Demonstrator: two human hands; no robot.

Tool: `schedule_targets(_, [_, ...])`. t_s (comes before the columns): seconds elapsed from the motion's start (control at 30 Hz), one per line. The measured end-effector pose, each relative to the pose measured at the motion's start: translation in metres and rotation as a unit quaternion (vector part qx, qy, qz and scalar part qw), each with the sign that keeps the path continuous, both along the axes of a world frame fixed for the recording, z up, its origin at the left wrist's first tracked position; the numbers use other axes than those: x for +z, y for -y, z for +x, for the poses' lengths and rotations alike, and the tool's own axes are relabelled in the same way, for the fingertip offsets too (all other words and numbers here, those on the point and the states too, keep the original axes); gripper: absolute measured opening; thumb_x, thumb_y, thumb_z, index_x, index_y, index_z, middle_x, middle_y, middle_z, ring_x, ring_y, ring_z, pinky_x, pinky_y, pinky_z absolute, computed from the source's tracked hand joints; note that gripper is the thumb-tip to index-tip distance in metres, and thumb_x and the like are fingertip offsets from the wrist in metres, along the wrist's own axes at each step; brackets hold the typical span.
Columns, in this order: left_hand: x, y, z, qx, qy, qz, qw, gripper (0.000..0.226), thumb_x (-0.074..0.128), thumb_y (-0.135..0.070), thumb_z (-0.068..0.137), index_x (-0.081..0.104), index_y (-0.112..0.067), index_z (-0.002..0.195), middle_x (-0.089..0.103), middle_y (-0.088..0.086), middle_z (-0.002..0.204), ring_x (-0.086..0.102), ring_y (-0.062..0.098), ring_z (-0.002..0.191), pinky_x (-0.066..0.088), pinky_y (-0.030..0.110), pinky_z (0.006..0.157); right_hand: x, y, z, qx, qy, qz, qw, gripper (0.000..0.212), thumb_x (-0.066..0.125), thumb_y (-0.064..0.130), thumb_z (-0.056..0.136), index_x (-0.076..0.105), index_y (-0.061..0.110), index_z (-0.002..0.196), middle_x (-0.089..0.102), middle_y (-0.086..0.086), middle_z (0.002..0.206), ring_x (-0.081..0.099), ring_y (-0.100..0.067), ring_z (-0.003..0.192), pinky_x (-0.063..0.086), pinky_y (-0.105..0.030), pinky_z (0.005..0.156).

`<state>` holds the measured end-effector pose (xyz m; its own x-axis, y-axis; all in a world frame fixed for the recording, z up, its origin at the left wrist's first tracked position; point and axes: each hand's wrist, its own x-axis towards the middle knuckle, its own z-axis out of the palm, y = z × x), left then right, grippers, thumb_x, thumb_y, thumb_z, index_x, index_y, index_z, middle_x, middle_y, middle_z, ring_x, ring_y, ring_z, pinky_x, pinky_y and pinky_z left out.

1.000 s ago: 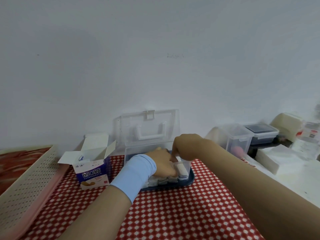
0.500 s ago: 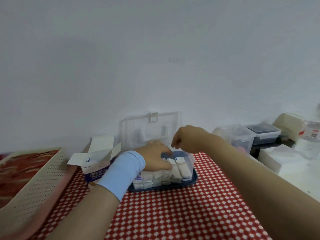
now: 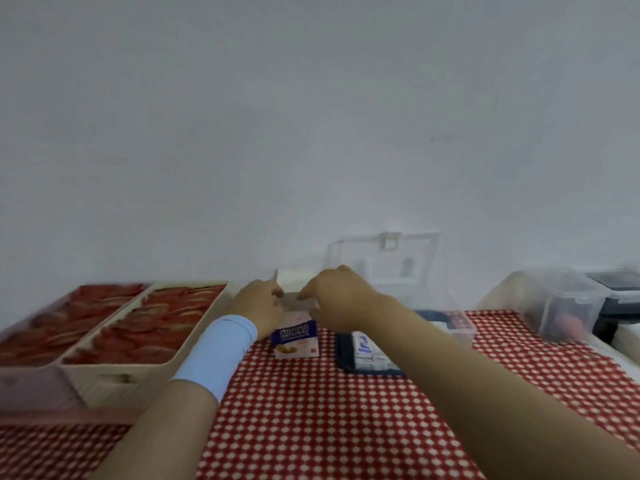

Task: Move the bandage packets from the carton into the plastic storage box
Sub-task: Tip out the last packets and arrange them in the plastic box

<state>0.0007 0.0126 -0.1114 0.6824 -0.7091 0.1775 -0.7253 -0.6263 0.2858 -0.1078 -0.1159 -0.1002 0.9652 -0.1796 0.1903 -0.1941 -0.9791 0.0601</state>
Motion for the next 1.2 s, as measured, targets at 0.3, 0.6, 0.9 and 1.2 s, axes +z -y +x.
schedule_targets(0.3, [-0.004, -0.033, -0.002, -0.065, -0.108, -0.04, 0.991, 0.081, 0.075, -0.034, 0.084, 0.029, -0.025, 0.15, 0.048, -0.004, 0.142, 0.049, 0.014, 0.118, 0.032, 0.009, 0.076, -0.03, -0.008, 0.014, -0.025, 0.013, -0.034, 0.999, 0.023, 0.058, 0.023, 0.092, 0.066, 0.024, 0.113, 0.067, -0.003, 0.101, 0.058, -0.023, 0.094, 0.039, -0.036, 0.095])
schedule_targets(0.6, [-0.005, -0.031, -0.003, -0.062, -0.121, -0.034, 0.99, 0.079, 0.066, -0.043, 0.088, 0.021, -0.037, 0.154, 0.056, -0.008, 0.138, 0.054, 0.013, 0.122, 0.038, 0.023, 0.093, -0.027, -0.008, 0.011, -0.052, 0.011, 0.119, 0.991, 0.02, 0.056, 0.021, 0.096, 0.072, 0.021, 0.108, 0.069, -0.004, 0.1, 0.063, -0.023, 0.09, 0.055, -0.038, 0.082])
schedule_targets(0.9, [-0.005, 0.017, 0.033, -0.018, -0.154, -0.008, 0.988, 0.047, 0.033, -0.028, 0.102, 0.037, -0.025, 0.148, 0.06, 0.008, 0.124, 0.054, 0.019, 0.1, 0.037, 0.029, 0.081, -0.014, 0.004, 0.039, -0.113, 0.108, 0.279, 0.947, 0.031, 0.055, 0.018, 0.096, 0.069, 0.013, 0.123, 0.057, -0.003, 0.131, 0.06, -0.019, 0.109, 0.049, -0.019, 0.078])
schedule_targets(1.2, [-0.026, 0.029, 0.057, 0.014, -0.228, -0.143, 0.963, 0.056, 0.049, 0.006, 0.093, 0.053, -0.023, 0.141, 0.053, 0.004, 0.144, 0.056, 0.024, 0.124, 0.051, 0.023, 0.096, -0.015, 0.014, 0.068, -0.201, 0.083, 0.382, 0.898, 0.031, 0.053, 0.001, 0.094, 0.073, 0.01, 0.116, 0.068, -0.007, 0.124, 0.064, -0.024, 0.111, 0.054, -0.034, 0.096])
